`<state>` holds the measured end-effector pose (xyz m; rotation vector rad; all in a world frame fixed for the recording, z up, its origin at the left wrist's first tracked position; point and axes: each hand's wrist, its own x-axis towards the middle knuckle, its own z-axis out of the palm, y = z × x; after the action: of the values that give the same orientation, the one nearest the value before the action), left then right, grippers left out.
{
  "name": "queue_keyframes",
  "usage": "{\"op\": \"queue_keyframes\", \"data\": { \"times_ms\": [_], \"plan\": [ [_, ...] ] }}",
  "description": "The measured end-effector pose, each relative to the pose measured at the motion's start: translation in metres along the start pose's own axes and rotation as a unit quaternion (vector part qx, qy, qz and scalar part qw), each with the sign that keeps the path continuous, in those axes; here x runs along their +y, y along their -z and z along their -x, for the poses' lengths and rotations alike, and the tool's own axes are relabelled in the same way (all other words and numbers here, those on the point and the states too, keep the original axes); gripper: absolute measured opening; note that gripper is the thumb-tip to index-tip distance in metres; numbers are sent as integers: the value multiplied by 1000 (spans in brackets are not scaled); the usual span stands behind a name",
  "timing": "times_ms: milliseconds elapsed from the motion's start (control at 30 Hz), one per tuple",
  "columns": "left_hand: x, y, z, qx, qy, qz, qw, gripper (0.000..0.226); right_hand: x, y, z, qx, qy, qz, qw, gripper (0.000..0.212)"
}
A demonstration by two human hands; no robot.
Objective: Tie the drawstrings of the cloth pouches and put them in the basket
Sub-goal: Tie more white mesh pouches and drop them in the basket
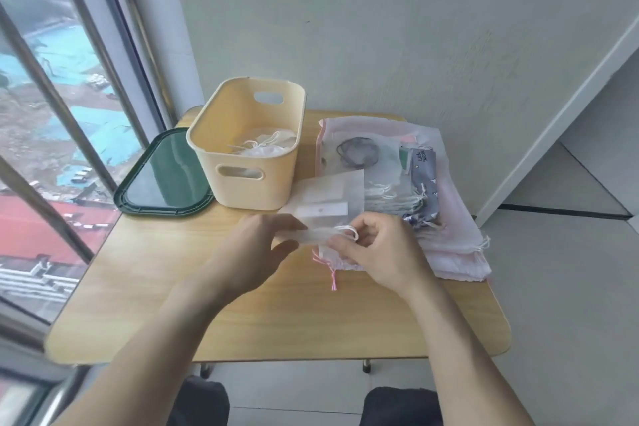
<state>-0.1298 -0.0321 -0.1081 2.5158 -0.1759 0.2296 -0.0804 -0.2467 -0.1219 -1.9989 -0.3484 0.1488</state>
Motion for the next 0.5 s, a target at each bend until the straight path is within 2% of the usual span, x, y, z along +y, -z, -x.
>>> {"op": "queue_keyframes", "data": {
  "times_ms": [67,133,267,400,500],
  "plan": [
    [-12,4,10,-45,22,8,999,26,-1,0,5,-61,-10,34,997,24],
    [-18,6,14,-36,39,14,998,24,0,2,8,-96,-11,66,993,19],
    [-25,14,13,-1,69,5,998,15,1,7,9,-119,-17,49,992,16],
    [-28,21,14,8,103,28,994,13,3,11,10,-125,-21,16,992,22],
    [-27,27,13,-6,101,50,994,13,8,14,9,-123,-26,-25,992,16]
  ]
}}
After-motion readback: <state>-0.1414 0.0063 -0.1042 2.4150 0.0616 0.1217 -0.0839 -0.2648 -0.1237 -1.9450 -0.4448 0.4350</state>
